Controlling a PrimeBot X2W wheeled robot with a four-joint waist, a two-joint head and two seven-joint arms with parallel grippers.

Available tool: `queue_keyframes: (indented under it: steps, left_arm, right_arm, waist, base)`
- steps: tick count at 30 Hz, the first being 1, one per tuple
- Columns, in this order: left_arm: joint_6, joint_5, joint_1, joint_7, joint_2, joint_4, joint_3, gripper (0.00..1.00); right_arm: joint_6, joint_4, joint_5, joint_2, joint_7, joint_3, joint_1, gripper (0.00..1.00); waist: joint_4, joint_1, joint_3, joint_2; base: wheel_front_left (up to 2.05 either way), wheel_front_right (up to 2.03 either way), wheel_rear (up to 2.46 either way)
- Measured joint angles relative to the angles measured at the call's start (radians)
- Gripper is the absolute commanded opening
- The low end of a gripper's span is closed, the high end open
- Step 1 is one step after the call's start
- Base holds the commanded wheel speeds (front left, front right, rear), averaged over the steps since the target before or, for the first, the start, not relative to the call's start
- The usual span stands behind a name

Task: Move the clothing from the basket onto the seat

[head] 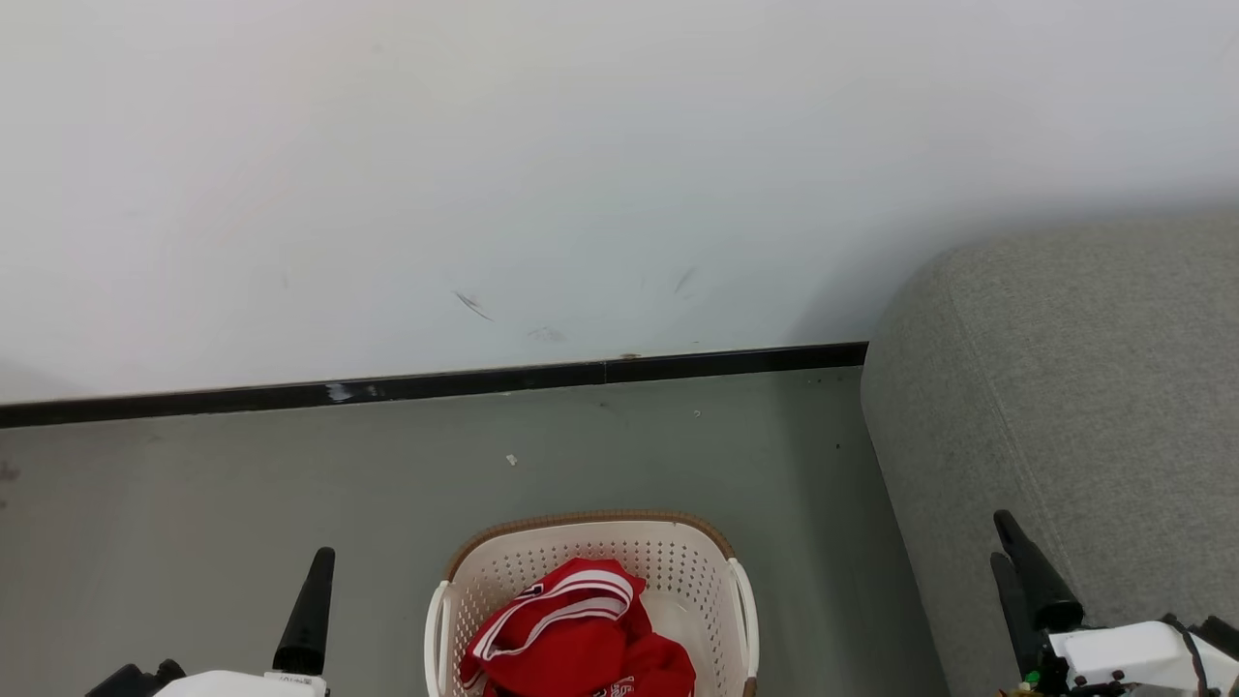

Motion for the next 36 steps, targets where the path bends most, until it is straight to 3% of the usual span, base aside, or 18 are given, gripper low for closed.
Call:
queue_keyframes:
  steps: [6, 17, 36]
  left_arm:
    - [0.013, 0.09, -0.003, -0.018, 0.016, -0.013, -0.02, 1.0]
    - [0.051, 0.305, -0.024, -0.059, 0.026, -0.053, -0.064, 1.0]
    - [0.16, 0.73, -0.024, -0.129, 0.06, -0.1, -0.168, 1.0]
  right_arm:
    - [0.0, -0.017, -0.123, 0.0, -0.014, 0.006, 0.0, 1.0]
    - [0.0, -0.047, -0.352, 0.012, -0.039, 0.016, 0.0, 1.0]
    - [0.0, -0.077, -0.802, 0.032, -0.082, 0.033, 0.0, 1.0]
  waist:
    - [0.002, 0.0035, -0.002, 0.0]
    - [0.007, 0.0049, -0.003, 0.0]
    - [0.011, -0.0022, 0.008, 0.0]
  base:
    - [0.0, 0.0, 0.0]
    - [0.0, 0.0, 0.0]
    - [0.0, 0.0, 0.0]
